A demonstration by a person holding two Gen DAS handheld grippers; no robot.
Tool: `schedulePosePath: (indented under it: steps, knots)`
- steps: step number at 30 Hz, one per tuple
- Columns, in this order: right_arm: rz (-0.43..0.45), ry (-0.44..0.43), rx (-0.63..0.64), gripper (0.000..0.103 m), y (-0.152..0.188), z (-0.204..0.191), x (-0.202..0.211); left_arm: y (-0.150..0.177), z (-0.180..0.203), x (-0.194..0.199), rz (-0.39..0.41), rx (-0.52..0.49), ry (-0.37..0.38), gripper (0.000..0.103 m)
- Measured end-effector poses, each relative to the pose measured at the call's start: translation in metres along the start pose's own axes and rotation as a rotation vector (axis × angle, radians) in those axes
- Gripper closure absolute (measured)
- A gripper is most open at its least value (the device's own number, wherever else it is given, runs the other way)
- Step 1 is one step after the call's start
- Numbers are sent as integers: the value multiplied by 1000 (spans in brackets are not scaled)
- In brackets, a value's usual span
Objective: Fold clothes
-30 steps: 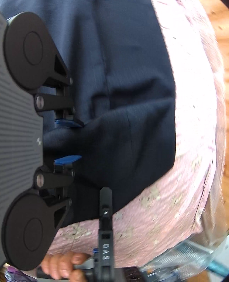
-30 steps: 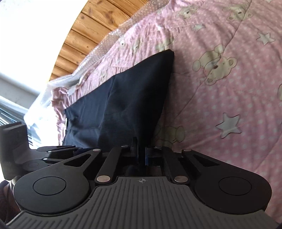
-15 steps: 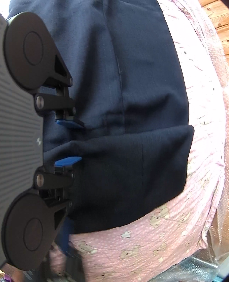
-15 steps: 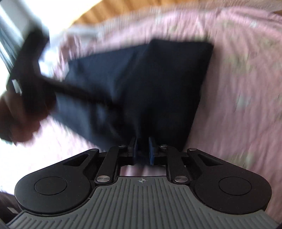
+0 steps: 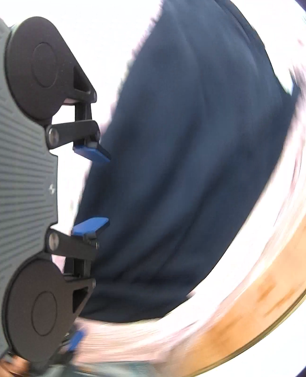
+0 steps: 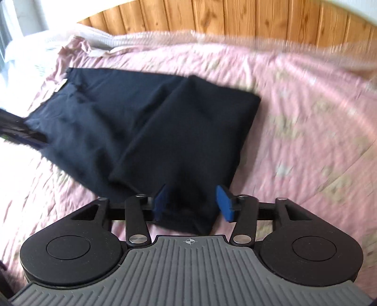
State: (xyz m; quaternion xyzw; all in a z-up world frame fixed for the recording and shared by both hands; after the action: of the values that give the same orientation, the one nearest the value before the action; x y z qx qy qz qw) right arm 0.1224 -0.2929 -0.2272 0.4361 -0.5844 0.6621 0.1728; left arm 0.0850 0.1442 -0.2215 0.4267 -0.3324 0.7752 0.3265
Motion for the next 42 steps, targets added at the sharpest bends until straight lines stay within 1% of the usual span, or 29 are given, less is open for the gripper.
schedulePosePath:
  steps: [1, 2, 4, 5, 7, 9, 11, 13, 15, 17, 18, 21, 22, 24, 26, 28, 29, 30, 31, 32, 33, 34, 36, 37, 38, 39, 40, 41, 42]
  knots:
    - [2, 13, 13, 50, -3, -7, 5, -8, -26, 10, 18, 78, 6, 47]
    - [-6, 22, 18, 47, -10, -19, 3, -21, -65, 20, 51, 190, 11, 47]
    - [-21, 40, 20, 37, -21, -50, -3, -39, -130, 34, 127, 370, 47, 47]
    - [-31, 42, 20, 36, -26, -67, -6, -46, -157, 40, 163, 436, 77, 47]
    - [-56, 2, 34, 36, -41, -113, -13, -59, -206, 49, 228, 556, 146, 47]
    - [-67, -53, 84, 35, -56, -166, -26, -70, -219, 46, 259, 593, 224, 47]
    - [-66, -93, 165, 30, -76, -222, -42, -80, -227, 44, 278, 615, 283, 44]
    - [-53, -132, 237, 27, -98, -272, -58, -91, -240, 59, 291, 631, 322, 44]
    - [-44, -162, 283, 27, -125, -315, -74, -98, -239, 52, 297, 644, 345, 45]
    - [-37, -188, 304, 27, -154, -347, -90, -99, -241, 48, 291, 652, 350, 53]
    - [-34, -201, 313, 27, -168, -362, -97, -99, -240, 44, 285, 648, 346, 53]
    - [-47, -226, 290, 23, -213, -394, -120, -96, -239, 34, 271, 644, 338, 53]
    - [-61, -228, 286, 21, -224, -404, -128, -93, -243, 35, 276, 658, 345, 49]
    - [-85, -237, 285, 20, -241, -425, -143, -90, -249, 29, 288, 694, 381, 49]
    - [-112, -252, 281, 20, -246, -443, -159, -92, -254, 21, 303, 727, 428, 47]
    - [-129, -240, 263, 22, -242, -452, -177, -110, -251, 19, 322, 692, 448, 44]
    - [-144, -214, 263, 25, -236, -453, -187, -118, -248, 18, 325, 665, 446, 46]
    - [-173, -178, 271, 36, -229, -452, -200, -122, -246, 17, 315, 636, 432, 49]
    - [-218, -141, 276, 48, -218, -450, -213, -127, -243, 16, 305, 607, 418, 71]
    - [-280, -113, 286, 52, -205, -446, -226, -130, -240, 16, 296, 575, 392, 91]
    - [-315, -109, 303, 50, -192, -444, -234, -129, -236, 17, 290, 539, 341, 91]
    - [-286, -126, 334, 48, -190, -444, -231, -129, -231, 19, 291, 500, 300, 92]
    - [-327, -150, 354, 50, -197, -441, -229, -132, -212, 31, 329, 381, 239, 92]
    - [-310, -147, 324, 46, -211, -435, -227, -134, -197, 38, 355, 294, 207, 92]
    - [-271, -131, 287, 43, -231, -429, -224, -135, -178, 45, 384, 188, 171, 92]
    - [-232, -116, 250, 34, -251, -422, -221, -136, -159, 51, 409, 86, 143, 92]
    - [-193, -102, 213, 24, -271, -416, -218, -133, -139, 55, 425, -8, 133, 92]
    - [-165, -113, 188, 20, -291, -416, -217, -131, -119, 58, 440, -101, 123, 92]
    - [-158, -132, 186, 14, -309, -420, -217, -128, -101, 60, 452, -184, 115, 92]
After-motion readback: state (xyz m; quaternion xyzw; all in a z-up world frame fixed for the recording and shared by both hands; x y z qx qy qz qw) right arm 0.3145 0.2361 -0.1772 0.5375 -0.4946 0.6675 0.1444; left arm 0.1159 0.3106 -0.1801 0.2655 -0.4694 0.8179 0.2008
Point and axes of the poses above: each gripper's, at about its wrist camera, not at the fingertips, and x roughly against the way its jaws point, z to its right, y to its underside, the point moved 5 cm from there along -x, roughly the way its jaws point, and after that the axes turned 2 degrees about x, right-handed, at the moved point
